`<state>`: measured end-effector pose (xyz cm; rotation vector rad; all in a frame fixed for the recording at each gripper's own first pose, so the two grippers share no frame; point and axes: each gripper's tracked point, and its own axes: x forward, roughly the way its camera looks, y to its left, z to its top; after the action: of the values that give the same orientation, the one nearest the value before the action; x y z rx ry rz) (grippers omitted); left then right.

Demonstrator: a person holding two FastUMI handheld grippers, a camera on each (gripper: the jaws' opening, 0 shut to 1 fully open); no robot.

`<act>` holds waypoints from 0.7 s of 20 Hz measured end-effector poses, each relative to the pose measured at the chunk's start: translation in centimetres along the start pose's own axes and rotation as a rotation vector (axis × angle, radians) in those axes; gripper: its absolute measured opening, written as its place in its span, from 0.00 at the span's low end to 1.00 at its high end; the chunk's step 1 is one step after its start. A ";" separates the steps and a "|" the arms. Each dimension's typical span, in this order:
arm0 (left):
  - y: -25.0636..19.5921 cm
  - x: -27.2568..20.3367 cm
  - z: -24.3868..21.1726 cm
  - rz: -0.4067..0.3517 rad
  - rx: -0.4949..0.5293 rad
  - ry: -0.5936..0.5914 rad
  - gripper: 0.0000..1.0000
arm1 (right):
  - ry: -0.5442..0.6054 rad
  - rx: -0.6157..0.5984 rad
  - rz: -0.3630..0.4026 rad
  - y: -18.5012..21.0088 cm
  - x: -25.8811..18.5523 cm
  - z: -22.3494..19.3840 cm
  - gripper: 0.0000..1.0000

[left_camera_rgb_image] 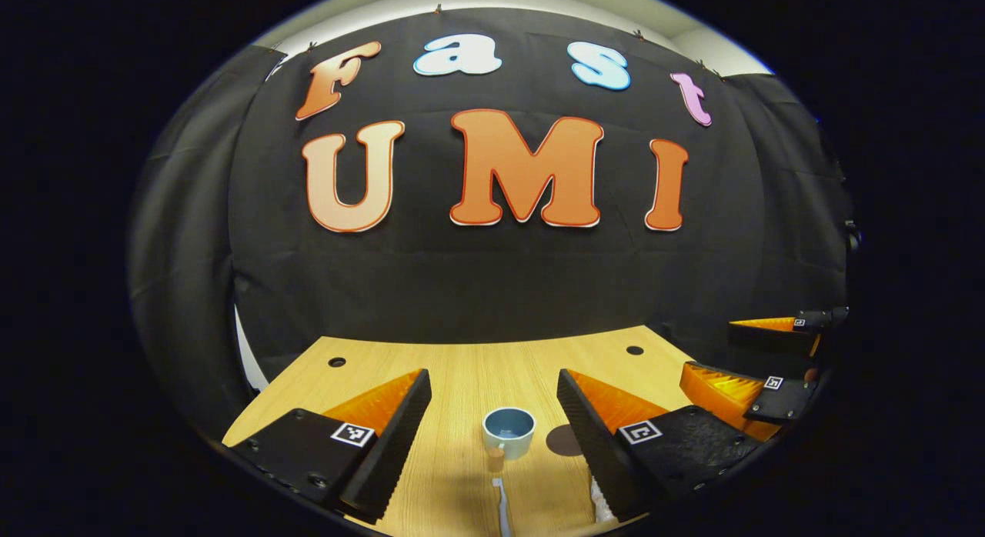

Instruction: Put the toothbrush and toothpaste on the desktop into the cup, then pick up the cup and place it on the coaster on the desktop.

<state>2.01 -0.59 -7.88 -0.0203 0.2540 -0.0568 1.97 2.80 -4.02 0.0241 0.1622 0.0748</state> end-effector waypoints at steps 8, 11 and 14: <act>-0.5 1.4 -7.2 -0.020 -0.024 0.231 0.99 | 0.239 0.044 0.057 1.3 1.1 -6.0 0.98; -0.8 1.2 -9.2 -0.038 -0.047 0.313 1.00 | 0.354 0.052 0.063 1.4 1.1 -9.6 0.97; -0.9 0.9 -11.3 -0.040 -0.051 0.387 1.00 | 0.442 0.064 0.077 2.0 1.1 -11.9 0.98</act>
<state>-0.07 -1.67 -19.05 -0.0652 0.6422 -0.0941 0.94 5.12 -15.89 0.0777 0.6058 0.1516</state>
